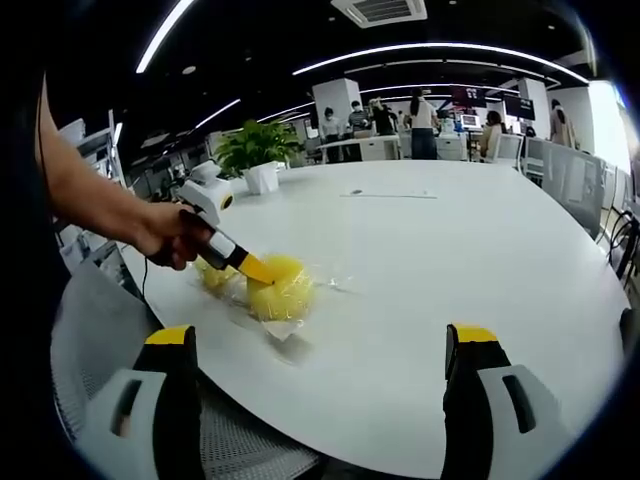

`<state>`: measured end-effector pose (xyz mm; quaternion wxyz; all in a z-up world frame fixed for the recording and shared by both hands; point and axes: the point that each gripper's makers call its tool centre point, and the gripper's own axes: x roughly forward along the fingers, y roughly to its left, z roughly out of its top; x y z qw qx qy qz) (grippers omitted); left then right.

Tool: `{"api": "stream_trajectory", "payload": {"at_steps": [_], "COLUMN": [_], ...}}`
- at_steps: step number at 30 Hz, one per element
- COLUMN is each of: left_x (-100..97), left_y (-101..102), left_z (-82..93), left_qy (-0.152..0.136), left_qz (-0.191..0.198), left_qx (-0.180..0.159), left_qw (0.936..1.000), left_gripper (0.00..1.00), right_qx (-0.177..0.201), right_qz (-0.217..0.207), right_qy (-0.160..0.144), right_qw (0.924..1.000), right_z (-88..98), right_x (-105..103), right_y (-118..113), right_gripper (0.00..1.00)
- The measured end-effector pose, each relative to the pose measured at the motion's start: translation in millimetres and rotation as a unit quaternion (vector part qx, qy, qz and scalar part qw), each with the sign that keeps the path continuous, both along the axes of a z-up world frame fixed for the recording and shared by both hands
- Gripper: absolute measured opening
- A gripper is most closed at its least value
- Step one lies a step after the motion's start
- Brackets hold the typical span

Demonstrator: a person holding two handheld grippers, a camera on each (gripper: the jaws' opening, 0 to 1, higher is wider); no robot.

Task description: Compare the silicone blocks by pressing each to a similar depth, holding the contact briefly, and releasing to observe deformation and rebound differences across the visible hardness samples.

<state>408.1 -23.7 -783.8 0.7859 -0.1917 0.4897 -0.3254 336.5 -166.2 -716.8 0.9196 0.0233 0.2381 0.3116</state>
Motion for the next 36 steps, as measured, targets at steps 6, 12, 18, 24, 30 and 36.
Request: {"api": "stream_trajectory", "payload": {"at_steps": [6,12,18,24,30,36], "left_x": [4.8,5.5,5.0,10.3,18.7,27.3], "left_y": [-2,1,0,-9,-10,-1], "left_z": [10.9,16.8,26.1,55.2,103.2,153.7], "left_qy": [-0.064,-0.088,-0.097,-0.135,-0.190,-0.242], "left_qz": [-0.019,-0.029,-0.030,-0.028,-0.029,-0.017], "left_qx": [0.007,0.011,-0.008,-0.045,-0.070,-0.097], "left_qw": [0.9977,0.9956,0.9948,0.9894,0.9790,0.9652], "left_gripper": [0.01,0.00,0.00,0.00,0.00,0.00], "right_qx": [0.003,0.010,0.015,0.018,0.036,0.033], "right_qz": [0.000,-0.001,0.003,0.010,0.013,0.031], "right_qy": [-0.001,-0.007,-0.013,-0.015,-0.029,-0.063], "right_qw": [1.0000,0.9999,0.9998,0.9997,0.9989,0.9970], "right_z": [4.6,14.2,22.7,32.9,62.3,102.1], "right_x": [2,6,10,10,17,32], "right_y": [1,2,6,10,8,8], "right_gripper": [0.96,0.96,0.96,0.96,0.96,0.96]}}
